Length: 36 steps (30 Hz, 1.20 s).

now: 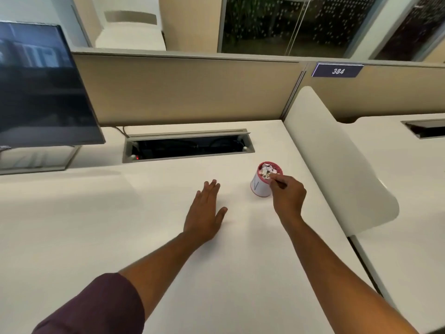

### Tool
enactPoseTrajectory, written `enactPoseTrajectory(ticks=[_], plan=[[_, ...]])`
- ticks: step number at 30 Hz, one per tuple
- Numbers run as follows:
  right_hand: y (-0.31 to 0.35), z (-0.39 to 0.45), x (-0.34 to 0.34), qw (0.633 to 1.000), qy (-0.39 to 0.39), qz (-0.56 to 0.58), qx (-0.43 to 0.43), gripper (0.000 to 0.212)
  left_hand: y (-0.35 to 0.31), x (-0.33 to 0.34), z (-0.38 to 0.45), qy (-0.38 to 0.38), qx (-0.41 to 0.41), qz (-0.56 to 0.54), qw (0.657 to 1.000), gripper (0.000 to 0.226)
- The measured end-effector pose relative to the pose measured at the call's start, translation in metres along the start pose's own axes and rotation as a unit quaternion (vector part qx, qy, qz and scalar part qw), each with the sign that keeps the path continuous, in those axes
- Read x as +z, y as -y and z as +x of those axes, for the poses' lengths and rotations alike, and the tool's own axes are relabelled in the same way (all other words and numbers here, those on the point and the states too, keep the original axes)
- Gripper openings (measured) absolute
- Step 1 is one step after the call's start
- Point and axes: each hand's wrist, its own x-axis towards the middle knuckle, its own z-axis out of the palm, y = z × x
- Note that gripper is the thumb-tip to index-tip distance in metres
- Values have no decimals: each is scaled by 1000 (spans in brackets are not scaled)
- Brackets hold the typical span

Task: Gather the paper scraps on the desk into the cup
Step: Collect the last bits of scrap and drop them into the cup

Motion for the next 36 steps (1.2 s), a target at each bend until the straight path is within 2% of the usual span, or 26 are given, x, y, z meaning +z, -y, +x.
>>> enactPoseTrajectory(ticks=[6,11,15,17,19,21,26,28,33,36], plan=[[2,50,-10,986,22,-94,-134,17,-65,36,67,35,-74,-119,989,80],[-1,78,-9,959,131,-192,-162,20,-88,51,105,51,-90,-210,972,93],[-8,79,-21,954,91,-188,-217,19,-92,61,124,54,-94,-244,964,109],[-15,74,-27,932,112,-194,-284,21,-95,66,129,55,-93,-268,957,112],[-24,68,-29,887,160,-246,-356,25,-97,70,131,45,-101,-281,953,108],[-29,63,-28,856,201,-292,-377,37,-97,75,132,32,-104,-264,958,95],[-27,64,-24,822,261,-345,-370,60,-97,75,131,24,-101,-224,969,79],[-25,69,-21,823,269,-338,-369,59,-97,74,132,20,-94,-214,972,74],[-26,74,-24,889,198,-245,-332,47,-100,73,130,19,-87,-209,974,80],[-27,73,-24,901,190,-236,-310,51,-102,73,128,17,-89,-206,974,79]])
